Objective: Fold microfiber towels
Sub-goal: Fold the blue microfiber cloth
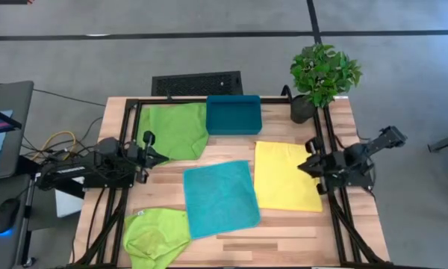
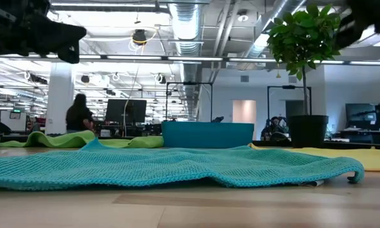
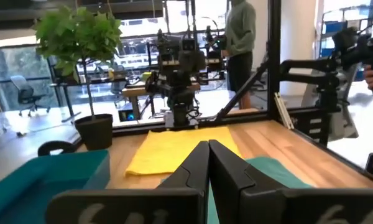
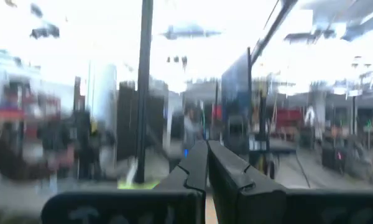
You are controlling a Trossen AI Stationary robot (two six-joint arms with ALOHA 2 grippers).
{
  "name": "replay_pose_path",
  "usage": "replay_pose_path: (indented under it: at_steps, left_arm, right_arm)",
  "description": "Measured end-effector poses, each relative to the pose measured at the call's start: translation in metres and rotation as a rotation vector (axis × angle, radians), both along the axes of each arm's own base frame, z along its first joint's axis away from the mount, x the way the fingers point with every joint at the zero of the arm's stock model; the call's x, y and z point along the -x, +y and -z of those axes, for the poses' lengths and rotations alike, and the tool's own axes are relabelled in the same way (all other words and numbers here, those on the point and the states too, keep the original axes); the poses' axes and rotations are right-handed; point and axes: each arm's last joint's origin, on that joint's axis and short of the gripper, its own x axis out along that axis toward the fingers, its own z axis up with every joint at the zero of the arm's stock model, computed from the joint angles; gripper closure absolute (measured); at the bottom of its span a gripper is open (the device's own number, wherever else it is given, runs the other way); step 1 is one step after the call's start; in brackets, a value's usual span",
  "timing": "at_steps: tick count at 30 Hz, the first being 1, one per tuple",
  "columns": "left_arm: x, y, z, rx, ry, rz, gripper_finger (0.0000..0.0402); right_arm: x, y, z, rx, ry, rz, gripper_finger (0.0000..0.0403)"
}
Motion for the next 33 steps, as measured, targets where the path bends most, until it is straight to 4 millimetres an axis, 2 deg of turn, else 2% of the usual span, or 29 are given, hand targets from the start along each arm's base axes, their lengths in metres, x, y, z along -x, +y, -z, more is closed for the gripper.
replay_pose_path:
  at_steps: [5, 15, 23, 27, 29, 33]
  left_arm:
    - [0.0, 0.001, 0.002, 0.034, 0.023, -0.031, 0.0401]
    - [0.0, 0.002, 0.001, 0.04, 0.019, -0.081, 0.0401]
    - [0.001, 0.003, -0.024, 0.035, 0.066, -0.134, 0.0401]
    - [-0.007, 0.004, -0.037, 0.016, 0.127, -0.178, 0.0401]
    - [-0.015, 0.004, -0.039, 0.012, 0.192, -0.208, 0.0401]
    - [-0.032, 0.005, -0.044, 0.021, 0.329, -0.248, 0.0401]
  right_arm:
    - [0.005, -0.002, -0.011, -0.059, -0.106, -0.007, 0.0365]
    - [0.006, -0.003, -0.013, -0.174, -0.108, -0.054, 0.0365]
    - [0.006, -0.003, -0.013, -0.172, -0.112, -0.04, 0.0367]
    - [0.004, -0.004, -0.011, -0.166, -0.064, 0.001, 0.0393]
    - [0.003, -0.005, -0.013, -0.17, -0.002, 0.05, 0.0394]
    - [0.005, -0.008, -0.025, -0.199, 0.123, 0.099, 0.0398]
